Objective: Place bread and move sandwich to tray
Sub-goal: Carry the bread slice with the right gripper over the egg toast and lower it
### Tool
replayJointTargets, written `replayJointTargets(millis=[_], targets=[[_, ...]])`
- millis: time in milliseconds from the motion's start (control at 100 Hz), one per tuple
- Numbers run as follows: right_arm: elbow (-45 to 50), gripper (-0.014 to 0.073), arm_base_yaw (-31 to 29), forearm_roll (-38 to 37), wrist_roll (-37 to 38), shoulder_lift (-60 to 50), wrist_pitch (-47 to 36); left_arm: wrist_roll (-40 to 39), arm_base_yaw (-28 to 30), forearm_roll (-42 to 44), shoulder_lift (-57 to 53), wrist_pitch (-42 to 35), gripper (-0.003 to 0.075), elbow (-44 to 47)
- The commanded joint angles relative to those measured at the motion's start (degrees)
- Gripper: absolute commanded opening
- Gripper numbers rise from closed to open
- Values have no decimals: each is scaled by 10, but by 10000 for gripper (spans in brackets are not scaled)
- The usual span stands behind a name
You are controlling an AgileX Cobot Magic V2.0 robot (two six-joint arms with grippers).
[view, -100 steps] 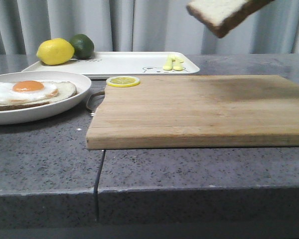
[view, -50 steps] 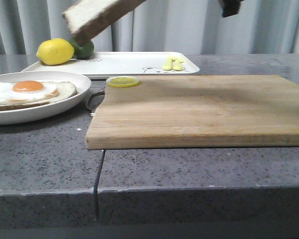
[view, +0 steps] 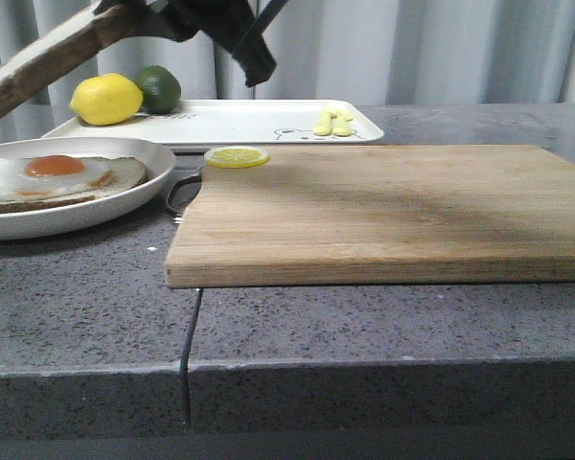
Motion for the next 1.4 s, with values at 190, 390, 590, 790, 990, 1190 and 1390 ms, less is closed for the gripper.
replayJointTargets(millis=[190, 390, 590, 790, 990, 1190, 1390], targets=[[-33, -58, 18, 37, 30, 21, -5, 0, -2, -21, 2, -33, 575, -20], [-32, -55, 18, 37, 30, 33, -17, 0, -2, -21, 2, -33, 575, -20], [-31, 62, 18, 37, 17, 35, -17, 0, -2, -21, 2, -33, 575, -20], [-31, 255, 18, 37, 17, 35, -17, 0, -2, -21, 2, -33, 575, -20], [-30, 290, 18, 37, 6, 35, -28, 0, -2, -21, 2, -33, 575, -20], [-17, 293, 17, 35, -3, 35, -45, 0, -2, -21, 2, -33, 575, -20], [-10, 378, 16, 9, -3, 31, -64, 0, -2, -21, 2, -33, 575, -20]])
